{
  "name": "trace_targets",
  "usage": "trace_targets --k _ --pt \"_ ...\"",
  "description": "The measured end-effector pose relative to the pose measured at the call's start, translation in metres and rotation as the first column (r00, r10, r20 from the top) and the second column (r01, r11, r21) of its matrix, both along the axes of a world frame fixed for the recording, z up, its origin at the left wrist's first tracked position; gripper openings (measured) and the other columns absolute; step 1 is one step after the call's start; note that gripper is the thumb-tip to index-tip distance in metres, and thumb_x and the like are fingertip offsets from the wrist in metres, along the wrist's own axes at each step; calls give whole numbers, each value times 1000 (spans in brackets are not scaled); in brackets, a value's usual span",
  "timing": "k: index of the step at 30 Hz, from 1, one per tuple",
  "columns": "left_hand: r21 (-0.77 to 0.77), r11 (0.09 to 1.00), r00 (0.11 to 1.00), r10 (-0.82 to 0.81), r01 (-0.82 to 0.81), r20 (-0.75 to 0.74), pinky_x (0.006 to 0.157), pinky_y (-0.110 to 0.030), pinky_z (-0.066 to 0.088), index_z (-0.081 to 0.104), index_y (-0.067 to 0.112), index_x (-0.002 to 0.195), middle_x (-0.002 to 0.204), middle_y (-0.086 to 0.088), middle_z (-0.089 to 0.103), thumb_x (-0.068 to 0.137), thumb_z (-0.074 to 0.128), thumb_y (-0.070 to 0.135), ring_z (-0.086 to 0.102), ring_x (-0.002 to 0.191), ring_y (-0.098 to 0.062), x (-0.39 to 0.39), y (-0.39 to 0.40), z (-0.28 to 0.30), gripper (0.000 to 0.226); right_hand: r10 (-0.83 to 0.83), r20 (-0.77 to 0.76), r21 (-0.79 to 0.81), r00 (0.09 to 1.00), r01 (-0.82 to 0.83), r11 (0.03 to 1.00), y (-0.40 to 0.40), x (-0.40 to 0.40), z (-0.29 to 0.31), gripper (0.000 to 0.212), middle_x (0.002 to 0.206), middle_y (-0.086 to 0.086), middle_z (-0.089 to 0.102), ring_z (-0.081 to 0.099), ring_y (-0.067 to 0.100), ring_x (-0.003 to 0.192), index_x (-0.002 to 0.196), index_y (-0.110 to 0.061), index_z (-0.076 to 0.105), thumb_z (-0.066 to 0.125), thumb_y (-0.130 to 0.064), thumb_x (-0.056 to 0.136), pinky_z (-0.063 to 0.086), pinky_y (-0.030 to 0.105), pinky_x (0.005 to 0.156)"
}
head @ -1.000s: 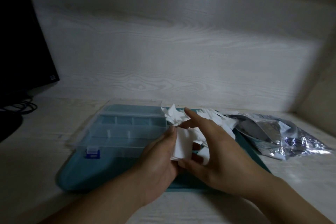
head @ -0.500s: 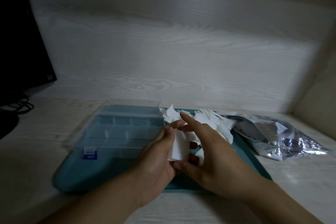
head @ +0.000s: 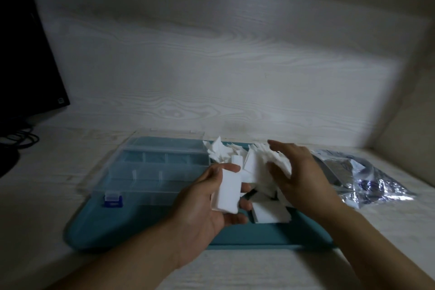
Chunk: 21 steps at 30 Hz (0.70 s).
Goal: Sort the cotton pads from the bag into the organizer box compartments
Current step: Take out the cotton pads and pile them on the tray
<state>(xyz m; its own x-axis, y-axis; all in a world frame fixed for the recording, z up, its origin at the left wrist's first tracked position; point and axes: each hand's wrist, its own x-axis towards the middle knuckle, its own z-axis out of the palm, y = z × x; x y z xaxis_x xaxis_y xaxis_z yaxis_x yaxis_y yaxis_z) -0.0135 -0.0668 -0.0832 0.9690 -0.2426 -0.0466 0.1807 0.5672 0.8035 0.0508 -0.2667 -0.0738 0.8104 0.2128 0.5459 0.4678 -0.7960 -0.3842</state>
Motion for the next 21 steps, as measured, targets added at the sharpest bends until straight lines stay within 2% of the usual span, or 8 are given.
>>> trace_targets --k 3,6,8,11,14,17,19,21 --pt "4 1000 1000 10 -10 -6 51 -32 49 64 8 113 94 -25 68 104 37 29 61 63 -28 -1 0 0 35 -1 -49 -131 999 -5 991 3 6 -6 59 127 -8 59 44 17 120 144 -29 43 64 -20 91 39 30 96" --pt "14 1000 1000 25 -24 -11 51 -32 49 63 8 116 94 -25 68 103 37 30 61 63 -27 -1 -1 0 37 -8 24 -100 1000 10 995 8 4 -1 53 94 -26 52 53 17 101 136 -28 55 68 -11 87 41 26 82" --pt "19 999 999 30 -30 -11 50 -33 49 63 8 117 95 -25 68 103 36 29 61 63 -28 -1 -1 0 37 -18 35 -42 999 19 999 9 0 5 42 83 -26 51 57 9 85 126 -27 64 69 -12 87 40 18 71" --pt "22 999 999 44 -44 -7 52 -34 50 63 7 115 95 -26 68 103 37 28 62 65 -29 0 -1 0 36 80 -39 212 996 -70 975 8 -6 15 32 72 -11 64 56 1 62 109 -30 69 71 -8 86 42 11 61" --pt "3 998 998 63 -63 -22 55 -36 52 63 7 117 91 -25 69 103 38 27 62 67 -29 0 -2 -1 35 356 -152 643 922 -181 744 11 -20 32 46 73 7 67 60 16 60 117 -30 66 73 -2 81 51 34 61" --pt "-21 998 998 58 -59 -39 60 -38 54 63 10 120 94 -23 71 103 37 29 64 70 -29 0 -2 -1 36 578 -209 783 789 -219 582 25 -40 40 56 78 11 64 62 23 61 124 -25 64 70 1 75 52 29 58" --pt "-36 998 998 51 -53 -48 63 -39 55 63 12 123 100 -21 73 104 35 30 67 74 -29 1 -3 -1 38 586 -220 749 780 -250 614 36 -46 34 47 78 10 67 64 25 60 114 -24 70 71 4 75 52 27 58" --pt "-74 996 997 43 -48 -67 65 -41 57 63 13 124 107 -19 73 104 34 30 70 79 -29 1 -4 -1 39 497 -226 639 838 -258 724 44 -47 24 38 79 4 71 67 22 65 101 -29 74 75 2 77 54 28 61"
